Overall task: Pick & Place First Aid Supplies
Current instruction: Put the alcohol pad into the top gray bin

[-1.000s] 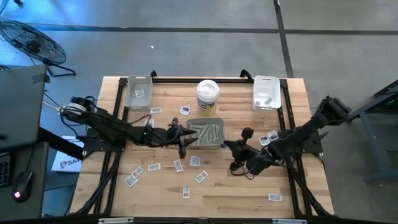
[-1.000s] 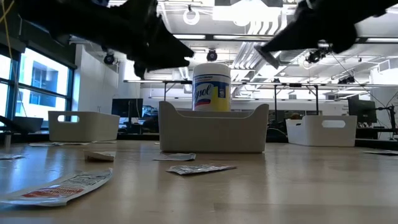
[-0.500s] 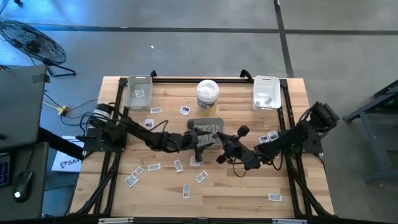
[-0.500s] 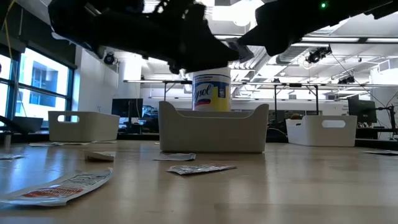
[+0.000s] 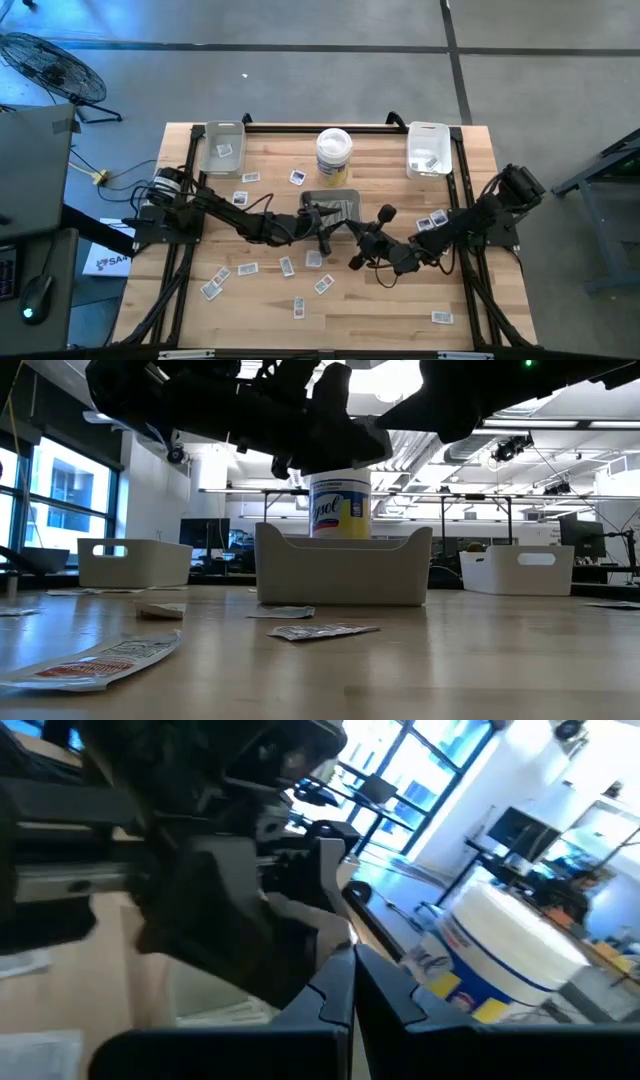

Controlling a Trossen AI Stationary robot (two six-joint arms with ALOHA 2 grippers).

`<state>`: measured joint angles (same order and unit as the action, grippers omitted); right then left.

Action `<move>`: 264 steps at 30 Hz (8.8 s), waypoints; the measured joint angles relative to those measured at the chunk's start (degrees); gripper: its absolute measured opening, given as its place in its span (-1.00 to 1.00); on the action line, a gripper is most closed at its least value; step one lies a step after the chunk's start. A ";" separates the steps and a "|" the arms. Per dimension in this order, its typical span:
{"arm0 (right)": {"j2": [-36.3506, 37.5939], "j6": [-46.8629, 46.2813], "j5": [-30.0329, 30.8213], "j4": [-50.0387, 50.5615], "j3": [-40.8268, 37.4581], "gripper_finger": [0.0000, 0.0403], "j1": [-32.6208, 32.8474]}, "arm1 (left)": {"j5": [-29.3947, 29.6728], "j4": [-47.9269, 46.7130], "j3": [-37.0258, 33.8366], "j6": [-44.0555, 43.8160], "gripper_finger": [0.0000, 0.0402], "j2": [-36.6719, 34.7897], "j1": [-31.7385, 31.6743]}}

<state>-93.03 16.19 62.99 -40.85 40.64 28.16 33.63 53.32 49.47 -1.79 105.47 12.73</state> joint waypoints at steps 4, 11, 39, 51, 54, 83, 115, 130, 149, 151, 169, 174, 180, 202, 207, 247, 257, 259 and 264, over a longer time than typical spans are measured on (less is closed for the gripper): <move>0.00 -1.22 0.92 1.07 0.00 -1.00 0.00 | -0.11 -0.70 0.00 1.47 -0.79 0.00 0.02; 0.00 -1.18 1.36 0.95 0.00 -0.95 0.00 | 0.00 -5.95 0.00 1.69 -0.97 -2.23 0.02; 4.94 -20.41 -5.83 19.36 0.02 -0.26 0.49 | 15.51 -100.50 -0.04 -33.93 -1.00 -43.36 -21.01; 4.94 -25.89 -17.22 20.16 0.00 -0.32 -2.43 | 1.75 -102.78 -0.04 -28.59 -1.00 -35.23 -55.21; 4.94 -27.09 -18.99 20.61 0.00 -0.32 -2.43 | -0.70 -102.51 -0.04 -28.14 -1.00 -31.48 -58.01; 4.94 -31.69 -25.28 18.94 0.02 -0.32 -2.25 | -8.04 -114.18 6.38 -25.17 -0.39 -18.56 -62.55; 4.94 -34.17 -22.93 16.95 0.02 -0.32 4.43 | -18.20 -108.96 -15.33 -38.89 -0.35 -35.78 -24.85; 4.94 -34.32 -23.45 16.86 0.00 -0.32 4.11 | -23.31 -104.15 -16.46 -37.75 -0.35 -35.74 -30.75; 4.94 -33.85 -23.77 18.09 0.00 -0.32 4.09 | -24.09 -97.90 -20.61 -42.14 -0.74 -33.59 -30.71; 4.94 -33.75 -23.77 18.32 0.02 -0.32 4.09 | -23.94 -97.81 -20.63 -42.29 -0.90 -33.58 -30.71; 4.94 -27.27 -23.78 19.21 0.01 -0.32 3.64 | -16.70 -109.08 -5.77 -43.62 -0.99 -37.94 -25.08; 4.92 -25.23 -24.53 19.25 0.00 -0.32 1.80 | -4.62 -111.52 1.70 -44.57 -0.99 -37.76 -28.94; 4.94 -23.61 -27.75 19.29 0.01 -0.32 -1.27 | -1.50 -109.81 6.91 -39.68 -1.00 -37.59 -42.40; 4.92 -17.26 -34.65 22.39 0.01 -0.32 -10.41 | -4.57 -97.70 1.14 -27.20 -1.00 -20.32 -58.84; 4.92 -17.12 -37.62 22.42 0.02 -0.32 -12.92 | -4.50 -96.76 1.18 -24.89 -0.86 -19.91 -58.90; 4.92 -7.17 -45.43 22.44 0.01 -0.32 -25.66 | -4.98 -108.65 -5.14 -66.33 -0.30 -29.22 -7.80; 4.93 -8.43 -45.43 22.42 0.02 -0.32 -25.66 | 0.37 -93.50 -15.58 -68.06 -0.30 -29.22 -8.31; 4.92 -9.34 -45.43 22.42 0.00 -0.32 -25.66 | 0.98 -93.05 -16.41 -69.09 -0.30 -29.22 -8.31; 4.93 -10.36 -47.01 22.42 0.01 -0.32 -25.53 | 2.69 -88.68 -19.38 -69.14 -0.30 -29.22 -8.22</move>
<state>-88.11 5.82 15.99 -18.44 40.65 2.63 36.32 -35.36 30.10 -70.93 76.25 4.51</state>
